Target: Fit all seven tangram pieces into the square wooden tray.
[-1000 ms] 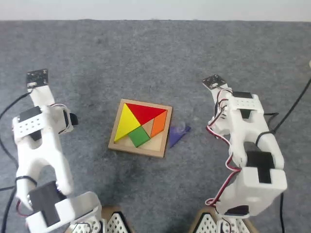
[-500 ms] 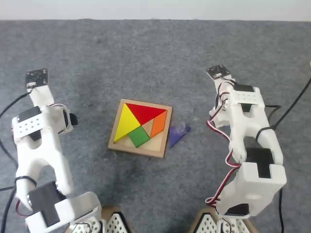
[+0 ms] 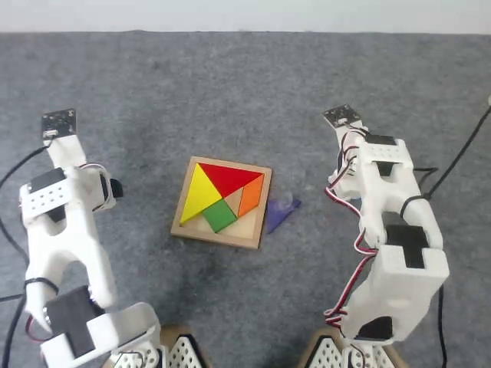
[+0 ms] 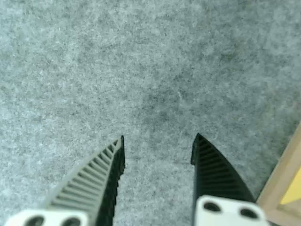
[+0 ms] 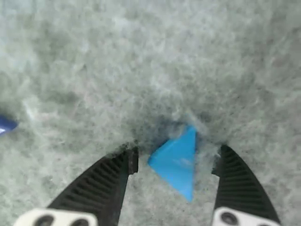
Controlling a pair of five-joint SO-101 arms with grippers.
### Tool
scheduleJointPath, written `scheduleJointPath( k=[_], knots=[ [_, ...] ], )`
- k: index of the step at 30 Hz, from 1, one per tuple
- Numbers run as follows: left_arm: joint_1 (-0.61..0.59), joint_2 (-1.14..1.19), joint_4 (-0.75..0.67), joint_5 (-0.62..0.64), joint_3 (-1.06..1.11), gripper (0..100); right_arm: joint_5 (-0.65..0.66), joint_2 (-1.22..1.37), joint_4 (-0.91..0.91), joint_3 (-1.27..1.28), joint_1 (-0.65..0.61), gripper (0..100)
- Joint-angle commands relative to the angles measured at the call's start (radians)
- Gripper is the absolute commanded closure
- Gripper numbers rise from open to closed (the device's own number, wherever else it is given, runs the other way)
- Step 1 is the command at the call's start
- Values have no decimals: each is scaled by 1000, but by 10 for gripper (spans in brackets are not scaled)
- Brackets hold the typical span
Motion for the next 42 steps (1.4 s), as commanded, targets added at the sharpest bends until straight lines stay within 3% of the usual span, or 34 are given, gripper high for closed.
scheduleJointPath(
  k=[1,4,11,21,25,30,35,42],
  knots=[
    [3,-49,-12,-3,-2,772,-9,-7,-13,-54,2,746],
    [3,-49,-12,-3,-2,772,-9,-10,-12,-52,1,772],
    [3,-49,-14,-3,-2,772,-11,-4,21,-49,-2,954],
    [3,-49,-14,-3,-4,772,0,-12,58,-61,4,956],
    [3,-43,-14,-3,-4,772,133,-12,186,-87,1,853],
    [6,-41,-14,-3,-5,772,160,-44,220,-117,-2,697],
    [5,-41,-15,-3,-5,772,184,-163,283,-101,-4,688],
    [5,-41,-15,-3,-4,772,453,-205,209,77,7,688]
  ],
)
